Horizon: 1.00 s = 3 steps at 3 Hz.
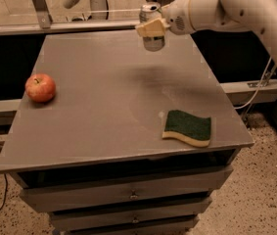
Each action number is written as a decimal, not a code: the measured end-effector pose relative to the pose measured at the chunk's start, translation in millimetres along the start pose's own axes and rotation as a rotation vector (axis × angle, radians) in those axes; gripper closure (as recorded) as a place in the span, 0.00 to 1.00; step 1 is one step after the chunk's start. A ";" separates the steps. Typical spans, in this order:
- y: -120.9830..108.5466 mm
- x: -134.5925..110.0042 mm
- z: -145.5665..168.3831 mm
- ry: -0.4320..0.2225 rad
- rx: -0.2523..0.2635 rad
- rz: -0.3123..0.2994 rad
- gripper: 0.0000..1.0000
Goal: Move 7up can near sponge
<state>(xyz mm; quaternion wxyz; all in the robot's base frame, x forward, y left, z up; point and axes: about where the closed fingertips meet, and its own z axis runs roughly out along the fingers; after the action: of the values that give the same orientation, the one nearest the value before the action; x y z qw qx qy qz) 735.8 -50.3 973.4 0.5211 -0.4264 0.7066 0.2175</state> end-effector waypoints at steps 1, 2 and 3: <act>37.1 9.4 -52.3 -0.015 -0.015 -0.015 1.00; 61.7 35.5 -87.2 -0.021 -0.033 -0.013 1.00; 62.0 63.8 -109.5 -0.034 -0.025 0.012 1.00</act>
Offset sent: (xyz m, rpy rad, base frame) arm -0.1538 -0.0827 -0.0288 0.0217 -0.0056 0.0451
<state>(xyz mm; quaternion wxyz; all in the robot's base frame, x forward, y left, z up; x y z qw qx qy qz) 618.1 -123.1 945.8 0.5262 -0.4249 0.6974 0.2369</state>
